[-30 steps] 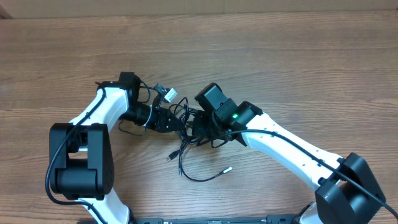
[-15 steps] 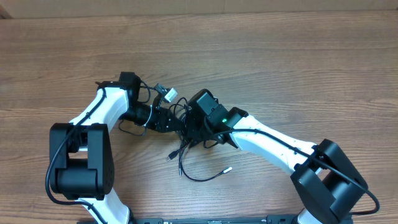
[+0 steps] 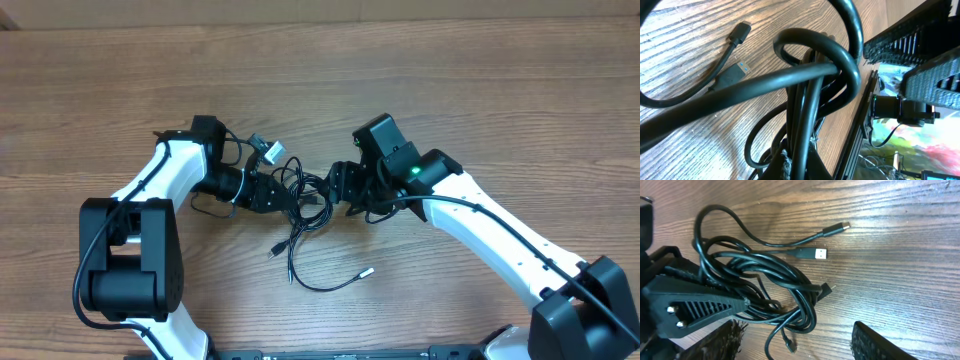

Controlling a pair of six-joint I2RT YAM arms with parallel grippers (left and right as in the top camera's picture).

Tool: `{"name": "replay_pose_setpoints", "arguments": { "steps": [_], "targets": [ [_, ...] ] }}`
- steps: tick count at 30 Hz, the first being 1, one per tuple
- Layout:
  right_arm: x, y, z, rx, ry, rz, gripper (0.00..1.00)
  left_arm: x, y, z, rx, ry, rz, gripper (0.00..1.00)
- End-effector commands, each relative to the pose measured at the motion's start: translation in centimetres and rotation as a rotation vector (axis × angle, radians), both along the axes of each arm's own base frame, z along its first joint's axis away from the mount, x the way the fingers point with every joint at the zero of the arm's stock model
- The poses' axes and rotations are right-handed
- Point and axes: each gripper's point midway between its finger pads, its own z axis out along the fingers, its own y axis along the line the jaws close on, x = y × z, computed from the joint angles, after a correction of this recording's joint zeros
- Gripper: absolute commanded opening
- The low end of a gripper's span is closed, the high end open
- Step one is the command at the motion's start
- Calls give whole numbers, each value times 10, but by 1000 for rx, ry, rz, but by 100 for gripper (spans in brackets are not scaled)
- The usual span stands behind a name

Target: Untangle cables

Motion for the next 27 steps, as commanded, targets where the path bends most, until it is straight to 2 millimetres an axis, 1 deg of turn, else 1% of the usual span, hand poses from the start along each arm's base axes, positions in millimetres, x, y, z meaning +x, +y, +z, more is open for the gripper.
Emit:
{"name": "replay_pose_setpoints", "arguments": {
  "steps": [1,3,5,7,10,11,12,14,16,17,19,20,21,22,25,26,27],
  "targets": [
    [-13,-7,-19,-30,39,-16,69,2,-7,9,-54,-15,-9,4],
    [-17,-9,-39,-30,91,-84,71,2,-8,11,-67,-15,-7,4],
    [-19,-5,-48,-20,103,-97,71,2,-9,12,-76,-14,-6,4],
    [-17,1,-47,2,83,-88,71,1,-9,13,-82,-17,-10,4],
    [-11,10,-42,38,53,-78,71,-5,-14,24,-158,-54,-47,4],
    [-9,11,-41,44,45,-77,66,-8,-16,29,-194,-73,-63,4],
    [-9,11,-41,44,44,-77,58,-9,-17,32,-211,-83,-70,4],
    [-8,10,-41,41,38,-76,32,-10,-18,34,-220,-90,-75,4],
    [-4,8,-41,34,25,-88,12,-10,-17,33,-219,-90,-75,4],
    [-2,8,-40,38,18,-92,5,-10,-17,33,-217,-89,-75,6],
    [0,8,-39,40,12,-95,4,-10,-17,33,-216,-89,-75,18],
    [0,7,-39,37,7,-86,4,-10,-17,33,-215,-89,-75,28],
    [-1,7,-40,30,-5,-60,4,-10,-17,32,-207,-84,-74,54],
    [-1,7,-40,24,-12,-44,4,-9,-16,30,-198,-80,-70,66],
    [-3,6,-39,4,-49,29,4,-5,-11,25,-162,-53,-40,72],
    [-4,5,-37,-6,-56,52,4,-3,-8,23,-152,-50,-30,76],
    [-4,4,-33,-15,-64,70,4,-2,-6,23,-148,-48,-23,77]
  ]
}}
